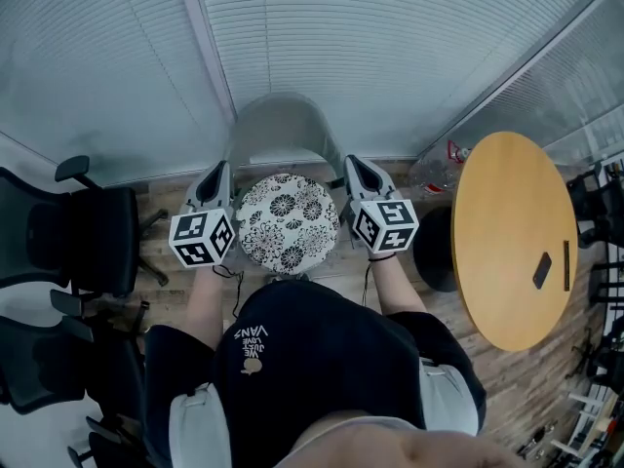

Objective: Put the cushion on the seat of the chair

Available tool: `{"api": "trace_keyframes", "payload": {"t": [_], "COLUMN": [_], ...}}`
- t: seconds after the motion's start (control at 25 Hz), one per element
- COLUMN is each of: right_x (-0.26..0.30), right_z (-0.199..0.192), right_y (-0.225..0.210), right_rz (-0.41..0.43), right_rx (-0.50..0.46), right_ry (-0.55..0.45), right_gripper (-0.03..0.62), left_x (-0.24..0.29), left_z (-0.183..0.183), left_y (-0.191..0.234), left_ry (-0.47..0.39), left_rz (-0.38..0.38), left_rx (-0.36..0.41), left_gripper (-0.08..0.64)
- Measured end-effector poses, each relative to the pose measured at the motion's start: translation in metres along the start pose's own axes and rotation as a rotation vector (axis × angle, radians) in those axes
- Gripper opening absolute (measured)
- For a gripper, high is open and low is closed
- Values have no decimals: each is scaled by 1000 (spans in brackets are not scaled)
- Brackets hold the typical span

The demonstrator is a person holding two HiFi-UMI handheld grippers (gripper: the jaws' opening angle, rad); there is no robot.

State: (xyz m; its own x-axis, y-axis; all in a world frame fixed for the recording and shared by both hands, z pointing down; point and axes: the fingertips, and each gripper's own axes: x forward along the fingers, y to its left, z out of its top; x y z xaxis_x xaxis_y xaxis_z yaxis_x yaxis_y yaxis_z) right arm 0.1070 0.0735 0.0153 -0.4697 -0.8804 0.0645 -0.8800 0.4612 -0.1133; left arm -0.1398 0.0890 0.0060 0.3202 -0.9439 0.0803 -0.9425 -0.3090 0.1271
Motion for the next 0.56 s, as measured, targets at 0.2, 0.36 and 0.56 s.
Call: {"api": "trace_keyframes", "payload": {"t": [0.2, 0.36, 0.56], "right_x": [-2, -6, -7], "right_z": [-1, -1, -3], "right_y": [1, 4, 7], "right_rz": [-1, 0, -4], "right_rx": [0, 0, 2], "right_ry": [-2, -1, -1], "right_gripper": [15, 17, 15], "left_x": [-3, -7, -11], "left_z": [-1, -2, -4], "left_y": [0, -1, 1], "left_ry": [-1, 0, 0], "left_rz": [0, 1, 5], "left_rx": [-2, -4, -8], "left_gripper": [11, 11, 11]}}
